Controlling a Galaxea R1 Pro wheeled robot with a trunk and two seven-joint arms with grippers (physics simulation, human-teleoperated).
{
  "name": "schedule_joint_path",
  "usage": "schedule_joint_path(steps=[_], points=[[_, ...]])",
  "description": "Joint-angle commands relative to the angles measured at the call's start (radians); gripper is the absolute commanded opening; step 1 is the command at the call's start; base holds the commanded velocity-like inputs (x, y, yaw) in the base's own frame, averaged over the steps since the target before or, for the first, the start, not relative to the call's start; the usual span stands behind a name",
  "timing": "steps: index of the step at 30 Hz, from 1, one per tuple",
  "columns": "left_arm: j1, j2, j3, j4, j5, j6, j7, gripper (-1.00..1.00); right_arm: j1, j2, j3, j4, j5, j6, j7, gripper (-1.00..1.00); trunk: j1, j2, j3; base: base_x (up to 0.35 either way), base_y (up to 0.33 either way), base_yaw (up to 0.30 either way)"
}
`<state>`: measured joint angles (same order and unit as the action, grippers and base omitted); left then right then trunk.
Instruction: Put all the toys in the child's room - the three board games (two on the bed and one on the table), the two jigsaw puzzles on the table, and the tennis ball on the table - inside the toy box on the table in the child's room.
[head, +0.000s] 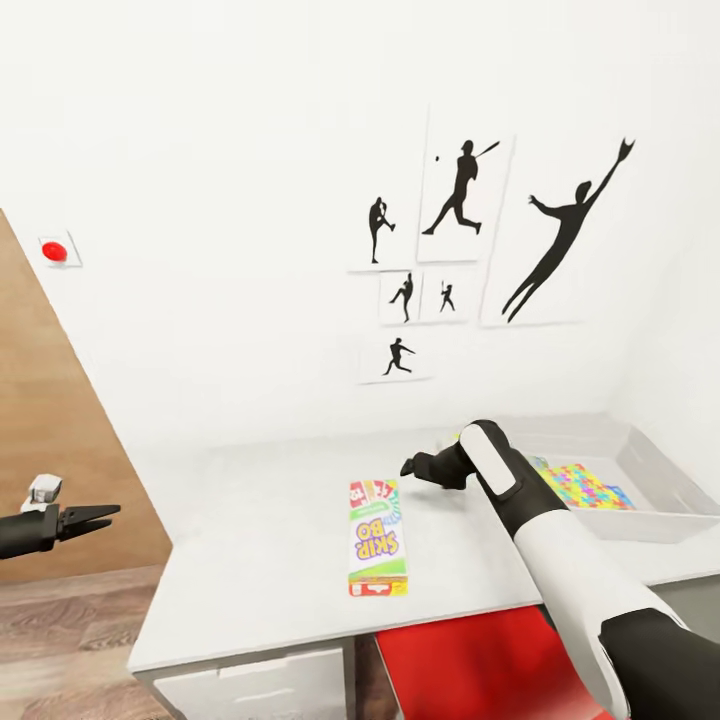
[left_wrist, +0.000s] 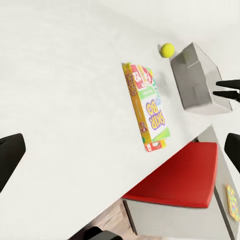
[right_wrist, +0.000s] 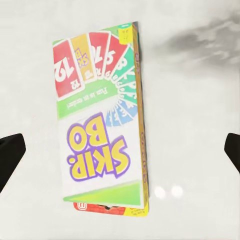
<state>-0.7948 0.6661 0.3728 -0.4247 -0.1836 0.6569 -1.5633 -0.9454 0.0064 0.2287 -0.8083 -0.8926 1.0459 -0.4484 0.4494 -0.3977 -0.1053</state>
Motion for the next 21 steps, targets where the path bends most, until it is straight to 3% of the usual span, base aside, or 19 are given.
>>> schedule_joint_path(steps=[1,3,6,10,14,21], points=[[-0.001,-0.001,0.006,0.0,-0.009,0.01,-0.007,1.0,-0.001,0.0,0.001,0.004,-0.011,0.001,-0.01,1.0,0.001,-0.002,-0.003,0.0,0.0,0.037],[-0.001,-0.001,0.006,-0.003,0.001,0.009,-0.007,1.0,-0.001,0.0,0.0,0.016,-0.012,0.001,-0.009,1.0,0.001,-0.002,-0.005,0.0,0.0,0.021],[-0.001,-0.003,0.007,-0.006,0.064,0.01,-0.007,1.0,-0.001,-0.001,-0.003,0.042,-0.013,0.001,-0.001,1.0,0.001,-0.002,-0.01,0.0,0.0,0.008],[-0.001,-0.008,0.004,-0.01,0.115,0.01,-0.007,1.0,0.0,-0.007,-0.005,0.051,-0.012,0.001,0.038,1.0,0.001,-0.002,-0.016,0.0,0.0,0.002],[-0.001,-0.008,0.004,-0.012,0.131,0.008,-0.007,1.0,-0.001,-0.015,-0.007,0.053,-0.01,0.001,0.086,1.0,0.001,-0.002,-0.022,0.0,0.0,0.0],[-0.001,-0.002,0.005,-0.017,0.138,0.006,-0.007,1.0,-0.007,-0.018,-0.023,0.052,-0.007,0.001,0.103,1.0,0.001,-0.002,-0.033,0.0,0.0,0.0]])
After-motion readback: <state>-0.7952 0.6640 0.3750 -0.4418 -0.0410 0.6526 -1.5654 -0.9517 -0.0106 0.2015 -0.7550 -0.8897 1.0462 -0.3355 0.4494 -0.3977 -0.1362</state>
